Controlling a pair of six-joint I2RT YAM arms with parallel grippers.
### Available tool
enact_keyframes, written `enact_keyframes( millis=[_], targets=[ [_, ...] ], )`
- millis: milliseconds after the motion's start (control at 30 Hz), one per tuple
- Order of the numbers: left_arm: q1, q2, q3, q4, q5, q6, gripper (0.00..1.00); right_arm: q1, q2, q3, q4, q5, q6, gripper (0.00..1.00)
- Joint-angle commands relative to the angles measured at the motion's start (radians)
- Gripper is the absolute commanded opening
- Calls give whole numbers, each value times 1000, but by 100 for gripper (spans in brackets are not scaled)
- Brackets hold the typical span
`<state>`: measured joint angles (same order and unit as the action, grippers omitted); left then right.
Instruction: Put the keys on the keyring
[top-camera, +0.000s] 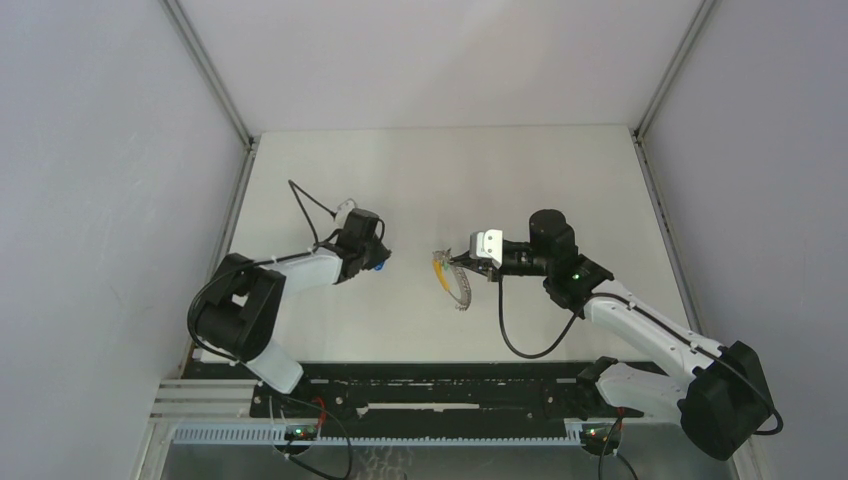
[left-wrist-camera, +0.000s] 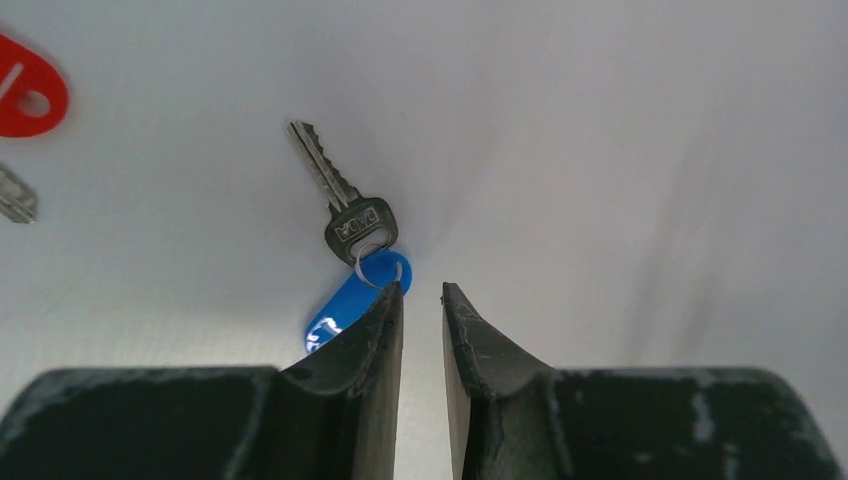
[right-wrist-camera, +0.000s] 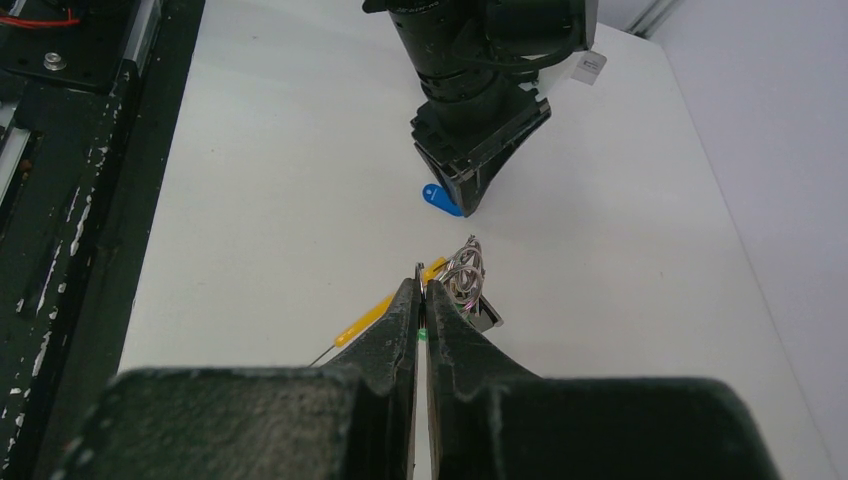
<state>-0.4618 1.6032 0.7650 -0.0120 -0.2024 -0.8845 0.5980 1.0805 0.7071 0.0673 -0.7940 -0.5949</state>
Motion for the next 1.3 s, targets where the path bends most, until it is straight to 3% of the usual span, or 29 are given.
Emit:
enact_keyframes(
  millis=[0, 400, 533, 833, 967, 1167, 1267],
  targets=[
    [1, -27, -21, 106, -34, -132, 25, 6, -25, 0, 30, 1, -14, 0],
    [53, -20, -30, 36, -76, -91, 27, 5, -22, 0, 32, 0, -16, 0],
    [102, -32, -64, 45, -18, -73, 27, 5, -21, 1, 34, -3, -16, 0],
    [99, 52, 1, 66, 91, -17, 29, 5, -22, 0, 32, 2, -16, 0],
    [71, 91, 72, 8, 101, 64, 30, 6, -22, 0, 33, 2, -16, 0],
    [12, 191, 260, -87, 169, 311, 31, 6, -22, 0, 33, 0, -14, 0],
    [-15, 175, 280, -87, 169, 392, 31, 6, -26, 0, 31, 4, -14, 0]
  ],
)
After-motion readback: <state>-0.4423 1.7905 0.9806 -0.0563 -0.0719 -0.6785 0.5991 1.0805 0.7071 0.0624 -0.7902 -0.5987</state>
